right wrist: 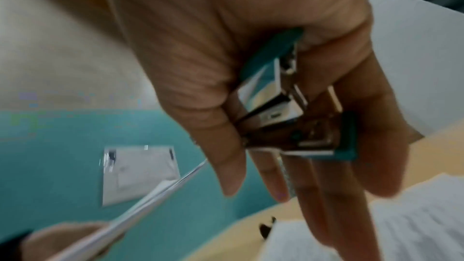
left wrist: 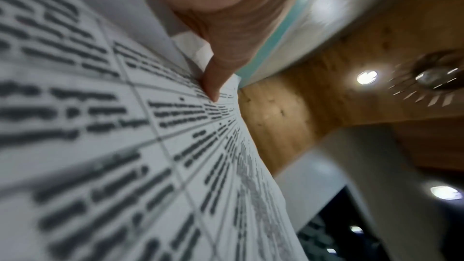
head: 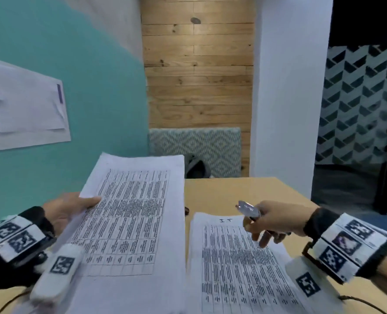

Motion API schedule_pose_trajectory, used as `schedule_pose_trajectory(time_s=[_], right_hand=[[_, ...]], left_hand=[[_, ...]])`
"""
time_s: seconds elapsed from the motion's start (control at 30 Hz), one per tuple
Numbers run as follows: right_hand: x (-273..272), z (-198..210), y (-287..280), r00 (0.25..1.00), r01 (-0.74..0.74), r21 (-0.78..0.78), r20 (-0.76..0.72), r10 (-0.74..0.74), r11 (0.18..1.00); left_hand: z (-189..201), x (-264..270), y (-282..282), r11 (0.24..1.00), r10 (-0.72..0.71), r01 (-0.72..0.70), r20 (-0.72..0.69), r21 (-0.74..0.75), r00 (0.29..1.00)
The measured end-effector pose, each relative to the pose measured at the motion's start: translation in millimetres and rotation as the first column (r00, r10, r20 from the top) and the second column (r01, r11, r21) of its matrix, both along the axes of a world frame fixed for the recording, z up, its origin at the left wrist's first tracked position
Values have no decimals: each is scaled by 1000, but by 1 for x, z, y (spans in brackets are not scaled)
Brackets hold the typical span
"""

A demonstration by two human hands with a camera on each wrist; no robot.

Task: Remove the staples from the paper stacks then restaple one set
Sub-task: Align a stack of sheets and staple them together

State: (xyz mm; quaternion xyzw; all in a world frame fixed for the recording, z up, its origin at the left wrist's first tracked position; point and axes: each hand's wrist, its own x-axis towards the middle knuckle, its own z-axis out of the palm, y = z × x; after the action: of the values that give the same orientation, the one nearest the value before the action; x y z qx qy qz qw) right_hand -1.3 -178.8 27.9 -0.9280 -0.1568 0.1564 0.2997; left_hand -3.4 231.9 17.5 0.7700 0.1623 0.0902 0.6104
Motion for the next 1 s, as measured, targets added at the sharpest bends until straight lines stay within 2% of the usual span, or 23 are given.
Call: schedule_pose_trajectory(time_s=[0.03, 0.13, 0.3, 0.43, 0.53, 0.63, 0.7, 0.77, 0.83, 0.9, 1.0], right_hand=[[0, -7, 2, 1000, -25, -133, -9, 24, 991], [-3, -27, 9, 997, -78, -427, -18, 78, 901], [-10, -41, 18, 981, -147, -652, 0, 195, 743], [-13, -42, 21, 968, -177, -712, 0, 252, 679], [-11, -41, 22, 967, -183, -714, -5, 256, 676], [-11, -43, 21, 963, -178, -715, 14, 268, 676], [-14, -43, 22, 958, -167, -723, 41, 284, 670], [-16, -43, 23, 953, -166, -735, 50, 297, 658], [-17, -43, 23, 951, -164, -741, 55, 303, 651], [-19, -43, 24, 948, -159, -750, 66, 311, 642], [-21, -44, 24, 943, -154, -753, 81, 322, 640]], left_hand=[[-14, 0, 14, 996, 45, -38, -79, 80, 996], [-50, -1, 40, 984, 108, -68, -246, 166, 963], [-80, 5, 53, 904, 288, -148, -313, 401, 905], [-89, 1, 49, 875, 293, -77, -397, 478, 869], [-87, -2, 50, 842, 319, -78, -376, 534, 870], [-64, -8, 43, 827, 336, -52, -419, 559, 844], [-39, -14, 23, 796, 325, -34, -379, 605, 867], [-15, -16, -8, 780, 225, 18, -307, 625, 925], [3, -13, -50, 813, 41, 142, -300, 564, 953], [8, -2, -93, 858, -138, 297, -368, 419, 919], [-16, 23, -149, 857, -305, 445, -438, 261, 845]])
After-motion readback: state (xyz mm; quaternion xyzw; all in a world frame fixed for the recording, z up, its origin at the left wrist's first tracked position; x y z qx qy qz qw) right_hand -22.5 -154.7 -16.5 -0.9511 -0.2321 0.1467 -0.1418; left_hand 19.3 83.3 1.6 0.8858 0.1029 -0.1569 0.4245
